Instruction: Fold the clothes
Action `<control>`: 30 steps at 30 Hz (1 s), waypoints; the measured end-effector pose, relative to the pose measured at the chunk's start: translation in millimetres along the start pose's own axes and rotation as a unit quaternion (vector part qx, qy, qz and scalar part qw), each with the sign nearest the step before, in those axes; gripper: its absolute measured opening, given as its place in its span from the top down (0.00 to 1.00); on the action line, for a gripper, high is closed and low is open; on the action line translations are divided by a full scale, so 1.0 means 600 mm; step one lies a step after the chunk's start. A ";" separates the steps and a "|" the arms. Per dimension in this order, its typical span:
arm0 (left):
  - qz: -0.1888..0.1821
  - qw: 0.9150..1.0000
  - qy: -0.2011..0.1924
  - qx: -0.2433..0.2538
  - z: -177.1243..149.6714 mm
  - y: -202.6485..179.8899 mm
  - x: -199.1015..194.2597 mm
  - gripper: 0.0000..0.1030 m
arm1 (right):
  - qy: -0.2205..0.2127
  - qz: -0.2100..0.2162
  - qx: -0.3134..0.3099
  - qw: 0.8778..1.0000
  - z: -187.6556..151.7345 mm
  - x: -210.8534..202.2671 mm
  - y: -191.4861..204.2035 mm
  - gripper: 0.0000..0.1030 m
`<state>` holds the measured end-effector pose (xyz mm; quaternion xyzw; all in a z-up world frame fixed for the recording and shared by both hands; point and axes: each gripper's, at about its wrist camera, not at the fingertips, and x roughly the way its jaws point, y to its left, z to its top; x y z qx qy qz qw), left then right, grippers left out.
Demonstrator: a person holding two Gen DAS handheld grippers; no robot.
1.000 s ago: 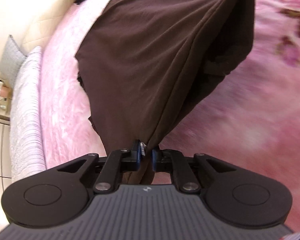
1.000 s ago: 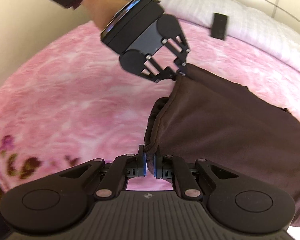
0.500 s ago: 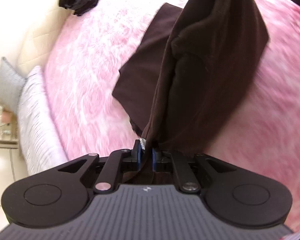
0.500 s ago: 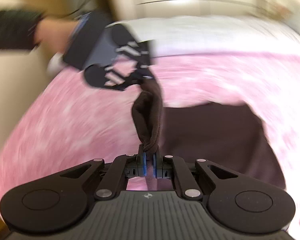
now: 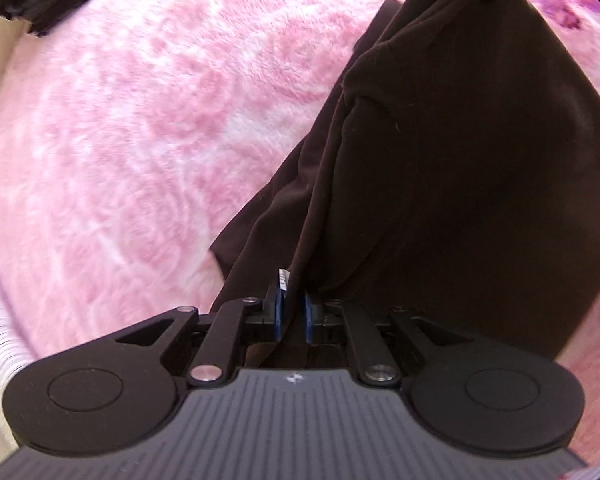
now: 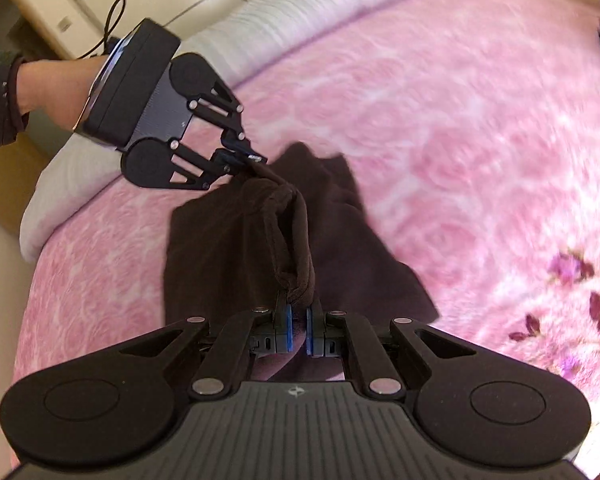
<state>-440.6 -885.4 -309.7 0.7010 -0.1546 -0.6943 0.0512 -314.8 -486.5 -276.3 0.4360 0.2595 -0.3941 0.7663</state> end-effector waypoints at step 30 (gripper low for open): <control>-0.060 0.853 -0.072 -0.514 -0.164 0.098 0.081 0.99 | 0.028 -0.018 0.138 0.990 -0.034 0.062 -0.104 0.77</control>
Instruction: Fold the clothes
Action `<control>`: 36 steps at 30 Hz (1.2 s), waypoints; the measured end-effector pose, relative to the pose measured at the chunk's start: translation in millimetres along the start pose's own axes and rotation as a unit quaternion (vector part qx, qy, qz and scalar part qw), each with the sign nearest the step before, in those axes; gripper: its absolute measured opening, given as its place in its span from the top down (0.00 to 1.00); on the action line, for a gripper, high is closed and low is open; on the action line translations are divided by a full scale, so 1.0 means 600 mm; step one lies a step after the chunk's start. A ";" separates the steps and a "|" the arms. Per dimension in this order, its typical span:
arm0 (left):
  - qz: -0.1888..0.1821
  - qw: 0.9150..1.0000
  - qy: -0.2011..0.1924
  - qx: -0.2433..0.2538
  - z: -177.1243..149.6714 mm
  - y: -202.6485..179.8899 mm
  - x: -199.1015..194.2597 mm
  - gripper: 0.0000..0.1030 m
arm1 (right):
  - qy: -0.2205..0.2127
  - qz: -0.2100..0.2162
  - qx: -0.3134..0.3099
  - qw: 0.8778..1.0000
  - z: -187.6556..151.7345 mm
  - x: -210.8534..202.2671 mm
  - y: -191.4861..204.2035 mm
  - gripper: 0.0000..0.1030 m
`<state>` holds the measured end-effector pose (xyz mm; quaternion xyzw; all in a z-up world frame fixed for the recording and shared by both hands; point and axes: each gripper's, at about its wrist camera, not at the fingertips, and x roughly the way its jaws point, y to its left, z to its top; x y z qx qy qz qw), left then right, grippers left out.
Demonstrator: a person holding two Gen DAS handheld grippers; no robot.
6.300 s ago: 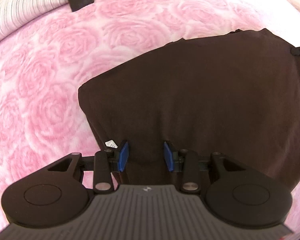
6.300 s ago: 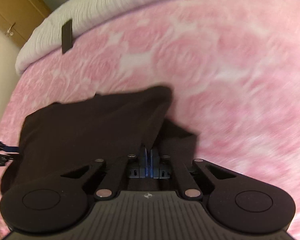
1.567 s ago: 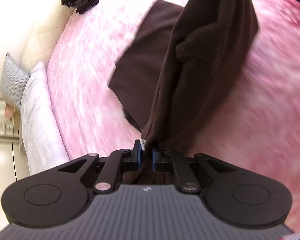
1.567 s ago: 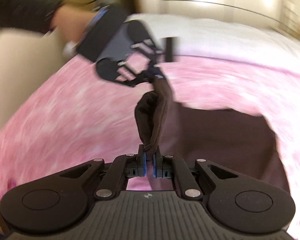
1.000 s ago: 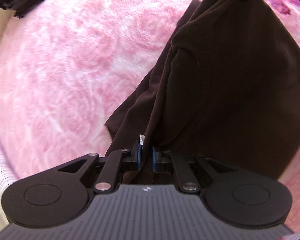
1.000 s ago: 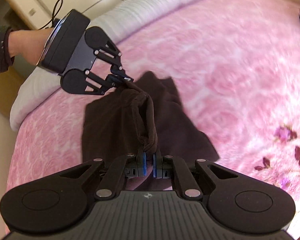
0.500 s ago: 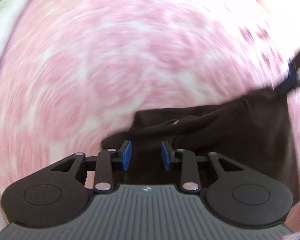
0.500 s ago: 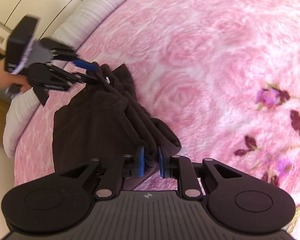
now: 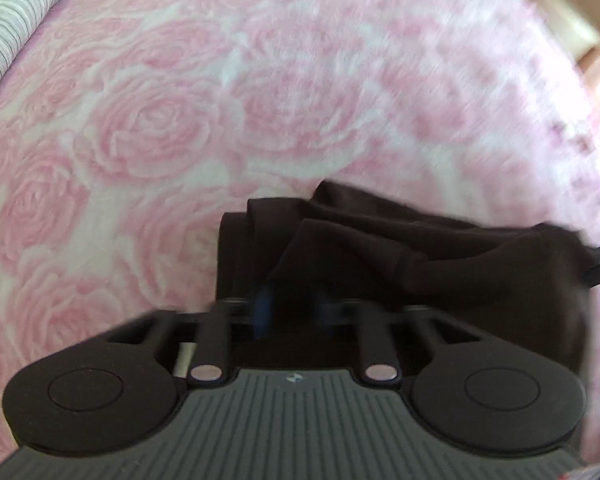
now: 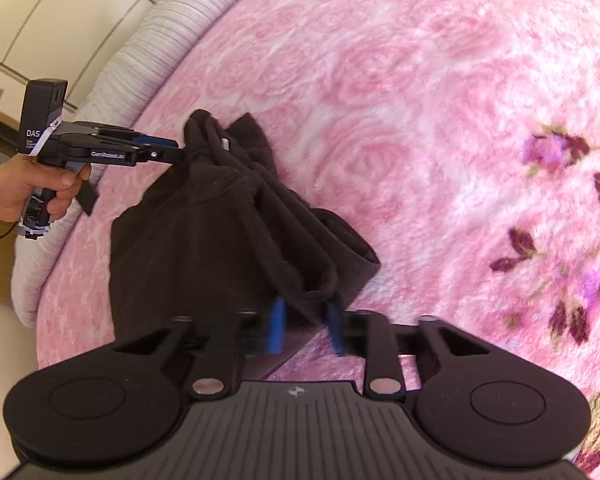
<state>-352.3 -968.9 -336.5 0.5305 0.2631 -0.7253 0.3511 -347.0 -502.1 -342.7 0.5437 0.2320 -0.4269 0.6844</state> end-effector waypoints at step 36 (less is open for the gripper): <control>0.055 0.991 -0.079 -0.097 -0.044 0.036 -0.095 0.96 | -0.078 -0.059 -0.083 0.992 0.019 -0.084 0.022 0.64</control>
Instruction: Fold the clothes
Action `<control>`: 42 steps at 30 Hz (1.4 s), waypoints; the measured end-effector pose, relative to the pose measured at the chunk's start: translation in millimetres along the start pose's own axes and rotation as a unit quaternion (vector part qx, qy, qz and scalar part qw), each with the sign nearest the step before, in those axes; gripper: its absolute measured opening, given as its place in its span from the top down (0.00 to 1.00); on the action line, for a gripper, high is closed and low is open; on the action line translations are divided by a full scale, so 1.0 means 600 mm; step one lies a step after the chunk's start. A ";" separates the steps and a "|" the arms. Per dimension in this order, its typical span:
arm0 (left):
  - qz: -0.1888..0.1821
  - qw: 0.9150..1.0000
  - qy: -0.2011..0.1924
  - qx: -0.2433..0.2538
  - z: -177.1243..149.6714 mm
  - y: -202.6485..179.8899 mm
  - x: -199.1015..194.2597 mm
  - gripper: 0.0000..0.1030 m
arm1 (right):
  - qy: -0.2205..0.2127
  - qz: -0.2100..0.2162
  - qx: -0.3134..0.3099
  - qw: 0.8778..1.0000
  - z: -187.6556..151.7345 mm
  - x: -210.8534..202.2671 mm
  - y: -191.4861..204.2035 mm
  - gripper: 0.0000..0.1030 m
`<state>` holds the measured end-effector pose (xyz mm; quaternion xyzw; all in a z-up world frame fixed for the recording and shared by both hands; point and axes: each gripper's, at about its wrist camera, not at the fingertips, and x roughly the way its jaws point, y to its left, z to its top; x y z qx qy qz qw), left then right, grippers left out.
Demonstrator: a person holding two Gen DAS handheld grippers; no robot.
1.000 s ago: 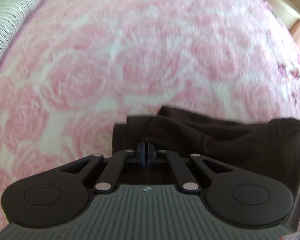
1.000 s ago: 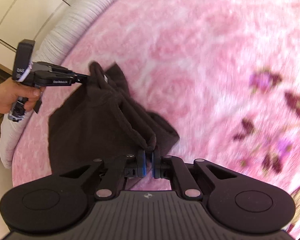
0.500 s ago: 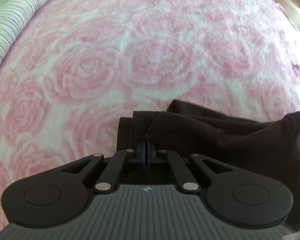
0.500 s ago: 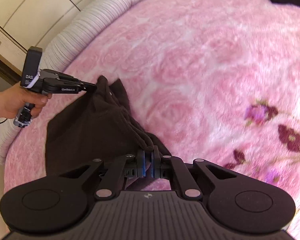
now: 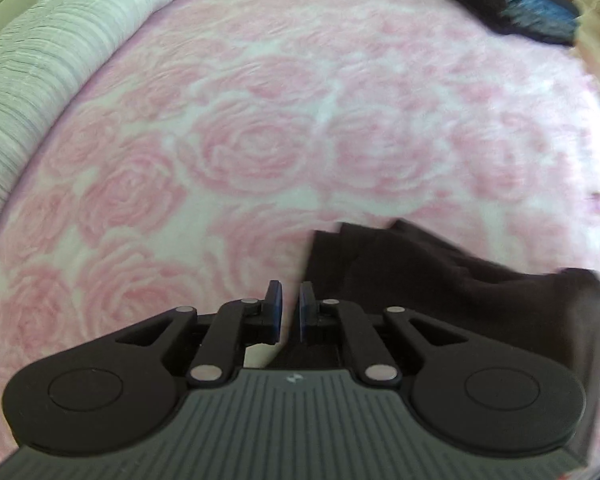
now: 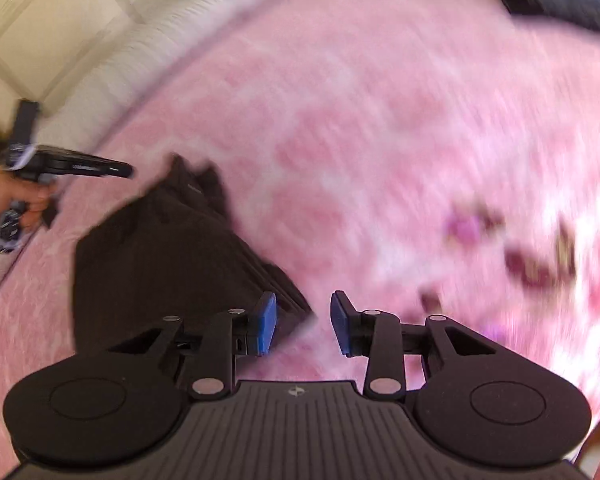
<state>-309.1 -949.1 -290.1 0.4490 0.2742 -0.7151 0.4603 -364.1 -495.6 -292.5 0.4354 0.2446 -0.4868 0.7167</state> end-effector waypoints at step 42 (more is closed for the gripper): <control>0.117 0.885 -0.029 0.450 -0.374 -0.140 -0.087 0.41 | 0.105 0.023 -0.323 0.940 -0.137 0.096 0.353 0.40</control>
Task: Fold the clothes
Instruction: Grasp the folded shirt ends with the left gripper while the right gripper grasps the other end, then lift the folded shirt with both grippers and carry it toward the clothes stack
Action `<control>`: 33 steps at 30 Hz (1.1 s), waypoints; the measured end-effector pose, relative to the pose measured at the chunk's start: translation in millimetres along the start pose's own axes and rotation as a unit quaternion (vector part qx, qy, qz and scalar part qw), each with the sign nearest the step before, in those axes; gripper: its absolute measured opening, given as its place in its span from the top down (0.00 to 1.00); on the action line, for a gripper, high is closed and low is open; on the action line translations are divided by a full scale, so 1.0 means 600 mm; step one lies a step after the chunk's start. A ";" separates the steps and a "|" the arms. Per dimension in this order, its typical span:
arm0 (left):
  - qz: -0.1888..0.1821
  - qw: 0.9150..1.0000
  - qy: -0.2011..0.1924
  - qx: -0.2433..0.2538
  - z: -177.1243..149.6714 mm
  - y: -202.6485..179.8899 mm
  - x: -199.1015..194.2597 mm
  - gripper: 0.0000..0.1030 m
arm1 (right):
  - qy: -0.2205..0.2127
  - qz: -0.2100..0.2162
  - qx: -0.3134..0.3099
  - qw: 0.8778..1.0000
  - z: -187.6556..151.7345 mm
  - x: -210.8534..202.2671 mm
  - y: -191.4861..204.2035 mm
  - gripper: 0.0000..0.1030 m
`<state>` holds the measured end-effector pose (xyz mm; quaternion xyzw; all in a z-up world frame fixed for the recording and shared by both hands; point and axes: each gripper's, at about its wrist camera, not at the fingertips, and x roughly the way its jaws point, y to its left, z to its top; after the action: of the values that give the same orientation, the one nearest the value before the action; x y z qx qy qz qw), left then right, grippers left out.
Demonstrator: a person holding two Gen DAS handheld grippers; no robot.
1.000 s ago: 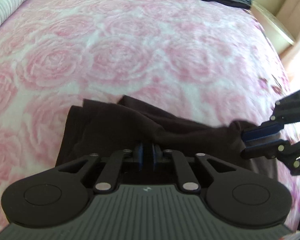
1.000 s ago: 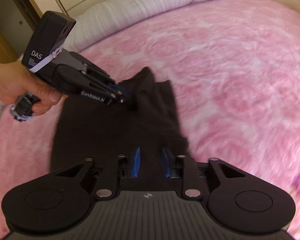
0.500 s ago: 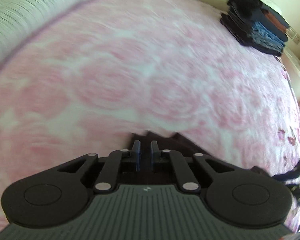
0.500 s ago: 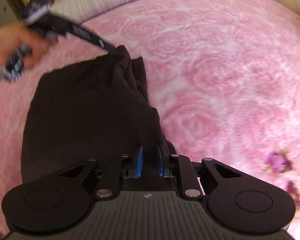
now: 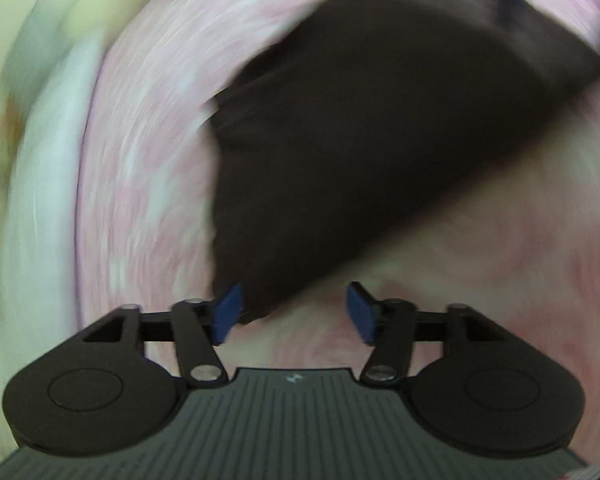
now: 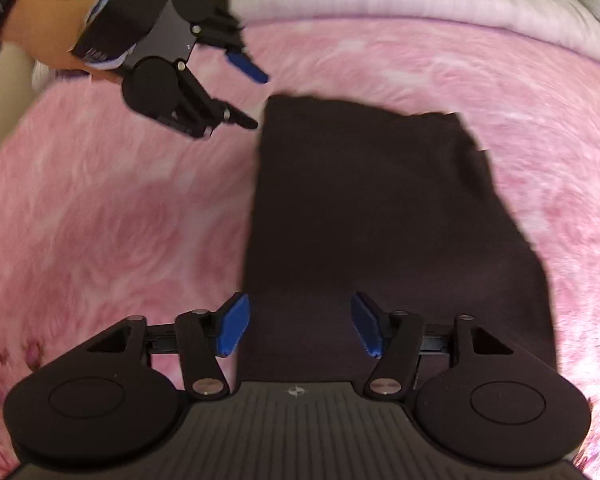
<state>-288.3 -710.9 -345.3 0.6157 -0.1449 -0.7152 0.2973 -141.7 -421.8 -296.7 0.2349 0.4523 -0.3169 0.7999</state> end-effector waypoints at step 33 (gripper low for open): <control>0.074 0.997 -0.010 0.034 0.131 -0.232 -0.052 0.72 | 0.039 -0.192 -0.187 0.963 -0.230 -0.100 -0.014 0.81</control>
<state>-396.6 -595.6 -384.7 0.6056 -0.2169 -0.6923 0.3269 -250.1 -318.5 -311.4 0.0022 0.5713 -0.3646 0.7353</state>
